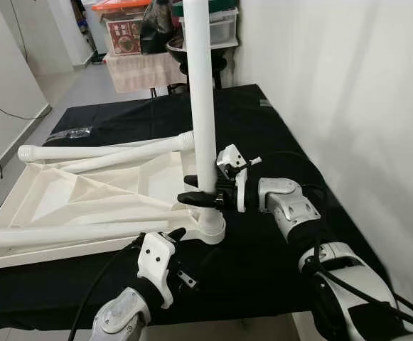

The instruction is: Building children table

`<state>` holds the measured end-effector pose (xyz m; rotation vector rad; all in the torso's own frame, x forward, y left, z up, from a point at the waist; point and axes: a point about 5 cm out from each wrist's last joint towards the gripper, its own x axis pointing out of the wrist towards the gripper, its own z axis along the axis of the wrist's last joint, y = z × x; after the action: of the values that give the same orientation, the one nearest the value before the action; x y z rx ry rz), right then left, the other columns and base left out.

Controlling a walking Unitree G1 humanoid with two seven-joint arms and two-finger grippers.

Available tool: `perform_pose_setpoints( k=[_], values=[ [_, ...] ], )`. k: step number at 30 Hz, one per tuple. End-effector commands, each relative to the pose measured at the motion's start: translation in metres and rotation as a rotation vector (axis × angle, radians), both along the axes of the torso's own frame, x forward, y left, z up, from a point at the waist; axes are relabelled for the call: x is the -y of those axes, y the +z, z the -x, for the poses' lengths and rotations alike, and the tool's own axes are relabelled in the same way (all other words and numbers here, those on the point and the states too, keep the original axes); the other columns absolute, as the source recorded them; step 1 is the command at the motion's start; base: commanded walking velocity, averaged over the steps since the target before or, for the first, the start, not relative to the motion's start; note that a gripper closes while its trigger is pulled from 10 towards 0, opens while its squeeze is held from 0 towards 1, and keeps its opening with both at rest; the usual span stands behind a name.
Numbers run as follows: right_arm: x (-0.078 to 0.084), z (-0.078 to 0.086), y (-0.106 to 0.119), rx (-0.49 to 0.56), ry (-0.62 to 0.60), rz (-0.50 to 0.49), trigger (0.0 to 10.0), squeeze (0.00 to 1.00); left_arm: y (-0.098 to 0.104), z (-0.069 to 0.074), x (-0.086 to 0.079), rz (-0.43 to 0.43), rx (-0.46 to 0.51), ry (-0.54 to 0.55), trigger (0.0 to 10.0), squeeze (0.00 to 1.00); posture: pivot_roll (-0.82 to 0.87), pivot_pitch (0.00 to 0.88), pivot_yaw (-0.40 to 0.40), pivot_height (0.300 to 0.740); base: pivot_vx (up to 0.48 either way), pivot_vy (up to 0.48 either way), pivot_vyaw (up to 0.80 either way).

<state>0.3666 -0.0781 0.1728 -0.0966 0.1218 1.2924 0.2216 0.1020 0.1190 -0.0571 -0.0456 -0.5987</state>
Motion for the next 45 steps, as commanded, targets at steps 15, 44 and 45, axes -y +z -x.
perform_pose_setpoints(
  k=[15, 44, 45],
  values=[
    [0.010, 0.024, -0.048, 0.008, -0.760, 0.040, 0.0, 0.00, 0.000, 0.000, -0.005, 0.009, -0.013, 0.008, 10.0, 0.00, -0.04, 0.041, 0.072, 0.740, 0.000, 0.000, 0.00],
    [-0.006, -0.002, 0.004, 0.043, -0.206, -0.088, 10.0, 0.00, -0.002, -0.004, -0.004, 0.010, -0.018, 0.008, 10.0, 0.00, -0.02, 0.000, 0.049, 0.740, 0.000, 0.000, 0.00],
    [-0.006, -0.002, 0.004, 0.043, -0.206, -0.088, 10.0, 0.00, -0.002, -0.004, -0.004, 0.010, -0.018, 0.008, 10.0, 0.00, -0.02, 0.000, 0.049, 0.740, 0.000, 0.000, 0.00]
  ],
)
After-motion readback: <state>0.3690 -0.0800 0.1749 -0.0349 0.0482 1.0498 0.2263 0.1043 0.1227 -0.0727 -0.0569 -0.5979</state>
